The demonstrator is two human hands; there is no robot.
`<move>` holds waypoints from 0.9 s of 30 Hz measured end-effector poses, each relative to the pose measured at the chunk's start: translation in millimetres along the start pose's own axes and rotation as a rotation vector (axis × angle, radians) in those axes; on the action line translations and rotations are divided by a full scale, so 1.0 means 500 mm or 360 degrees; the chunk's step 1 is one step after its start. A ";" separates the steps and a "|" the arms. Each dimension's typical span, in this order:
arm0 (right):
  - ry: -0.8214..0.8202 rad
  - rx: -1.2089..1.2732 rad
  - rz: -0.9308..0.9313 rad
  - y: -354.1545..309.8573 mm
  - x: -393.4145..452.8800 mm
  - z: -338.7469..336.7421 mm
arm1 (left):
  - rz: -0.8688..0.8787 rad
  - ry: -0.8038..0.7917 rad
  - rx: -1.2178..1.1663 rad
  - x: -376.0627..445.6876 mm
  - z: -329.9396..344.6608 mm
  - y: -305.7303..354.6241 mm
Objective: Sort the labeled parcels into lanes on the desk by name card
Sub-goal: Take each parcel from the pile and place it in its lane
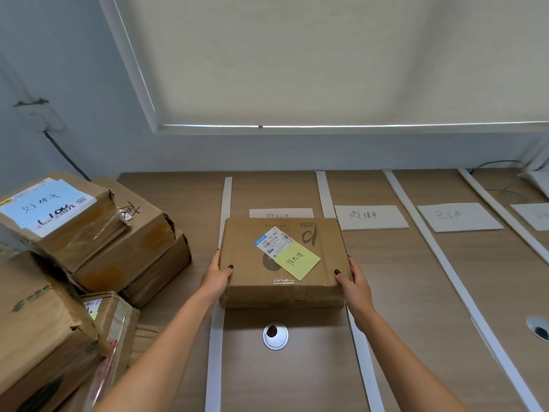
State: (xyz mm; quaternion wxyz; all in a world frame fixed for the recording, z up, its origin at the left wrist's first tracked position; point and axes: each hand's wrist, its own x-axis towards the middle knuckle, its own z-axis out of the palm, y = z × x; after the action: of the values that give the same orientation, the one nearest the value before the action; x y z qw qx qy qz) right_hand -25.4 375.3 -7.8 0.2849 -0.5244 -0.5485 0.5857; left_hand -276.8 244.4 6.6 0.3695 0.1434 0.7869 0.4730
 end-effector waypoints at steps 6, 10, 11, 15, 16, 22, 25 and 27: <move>0.0014 -0.0013 0.0017 -0.003 0.001 -0.014 | -0.0011 -0.0041 0.0020 -0.012 0.008 -0.010; -0.0012 -0.0036 0.0023 -0.002 -0.004 -0.012 | -0.0007 -0.0024 0.0049 -0.013 0.012 -0.021; -0.0019 -0.0043 0.0025 -0.003 -0.005 -0.012 | -0.0003 -0.0019 0.0058 -0.012 0.013 -0.021; -0.0049 -0.0120 0.0020 -0.011 -0.011 -0.014 | -0.0014 -0.0008 0.0097 -0.017 0.014 -0.019; -0.0057 -0.0155 0.0016 -0.013 -0.015 -0.014 | -0.0026 0.0006 0.0116 -0.022 0.015 -0.017; 0.0162 -0.0403 -0.0124 -0.058 -0.080 -0.020 | 0.0049 0.0230 0.0135 -0.092 0.009 0.034; 0.0055 -0.0483 -0.0254 -0.100 -0.142 -0.034 | 0.0200 0.0280 0.0214 -0.159 -0.008 0.077; -0.0036 -0.0509 -0.0306 -0.137 -0.190 -0.040 | 0.0263 0.0276 0.0183 -0.216 -0.014 0.108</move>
State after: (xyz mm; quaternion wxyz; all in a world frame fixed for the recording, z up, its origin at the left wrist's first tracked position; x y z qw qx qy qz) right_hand 4.0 311.8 88.6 0.2465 -0.5015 -0.6854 0.4669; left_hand -214.5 205.6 102.7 0.2509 0.1872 0.8272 0.4666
